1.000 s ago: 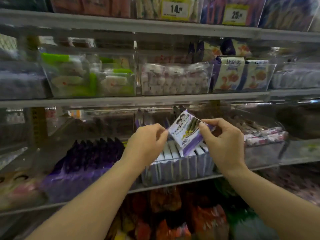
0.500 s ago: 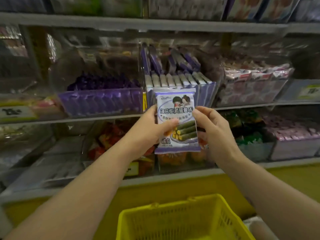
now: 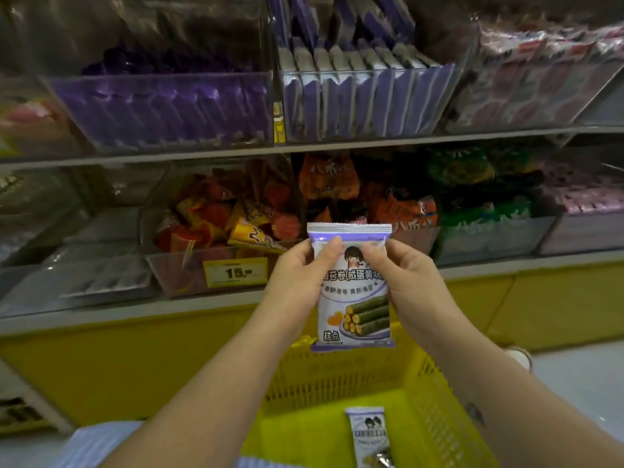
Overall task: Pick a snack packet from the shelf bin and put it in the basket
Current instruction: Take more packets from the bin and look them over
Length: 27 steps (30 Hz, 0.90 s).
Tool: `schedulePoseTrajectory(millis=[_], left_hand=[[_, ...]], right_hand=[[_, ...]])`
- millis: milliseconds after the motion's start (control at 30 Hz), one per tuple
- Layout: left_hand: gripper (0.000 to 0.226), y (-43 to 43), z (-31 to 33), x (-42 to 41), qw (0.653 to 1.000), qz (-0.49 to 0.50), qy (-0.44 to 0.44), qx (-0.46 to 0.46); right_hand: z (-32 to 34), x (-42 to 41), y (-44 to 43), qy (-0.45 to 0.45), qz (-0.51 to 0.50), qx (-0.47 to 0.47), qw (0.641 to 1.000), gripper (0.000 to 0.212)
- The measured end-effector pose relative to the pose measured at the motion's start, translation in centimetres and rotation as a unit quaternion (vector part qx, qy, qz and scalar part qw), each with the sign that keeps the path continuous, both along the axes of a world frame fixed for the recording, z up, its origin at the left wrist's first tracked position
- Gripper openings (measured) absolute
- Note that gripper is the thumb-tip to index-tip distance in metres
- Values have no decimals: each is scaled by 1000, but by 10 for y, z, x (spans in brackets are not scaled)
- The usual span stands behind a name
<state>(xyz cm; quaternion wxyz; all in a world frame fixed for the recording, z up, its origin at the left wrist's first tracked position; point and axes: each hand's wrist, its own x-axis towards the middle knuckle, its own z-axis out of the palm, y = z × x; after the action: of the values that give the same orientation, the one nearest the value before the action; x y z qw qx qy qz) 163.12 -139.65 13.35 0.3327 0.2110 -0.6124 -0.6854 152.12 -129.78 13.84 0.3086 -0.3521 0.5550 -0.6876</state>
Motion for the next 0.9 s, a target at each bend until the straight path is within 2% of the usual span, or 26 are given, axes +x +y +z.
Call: schedulePoseTrajectory(millis=[67, 200, 300, 367, 500, 633, 733, 833, 900], left_hand=[[33, -4, -6, 0, 1000, -6, -7, 16], [34, -15, -10, 0, 997, -46, 1, 60], [20, -16, -13, -4, 994, -52, -3, 99], [16, -18, -15, -7, 993, -45, -13, 107], [26, -22, -14, -9, 992, -30, 4, 119], [27, -22, -11, -9, 991, -43, 10, 125], [35, -21, -9, -9, 990, -50, 11, 133], [34, -22, -5, -7, 989, -33, 21, 144], [28, -27, -4, -4, 985, -15, 40, 170]], right_hand=[[-6, -1, -3, -27, 5, 3, 1000, 20], [-9, -3, -10, -120, 29, -22, 992, 40], [-9, -5, -14, -188, 45, -43, 980, 36], [-11, -7, -17, -205, 43, -45, 977, 34], [-16, -12, -20, -208, 42, -53, 976, 39], [-15, -16, -19, -168, 50, -74, 982, 32], [-14, -21, -15, -83, 46, -62, 994, 28], [-13, -28, -4, 1, 82, 8, 997, 31], [-12, -32, 6, 27, 160, 96, 982, 37]])
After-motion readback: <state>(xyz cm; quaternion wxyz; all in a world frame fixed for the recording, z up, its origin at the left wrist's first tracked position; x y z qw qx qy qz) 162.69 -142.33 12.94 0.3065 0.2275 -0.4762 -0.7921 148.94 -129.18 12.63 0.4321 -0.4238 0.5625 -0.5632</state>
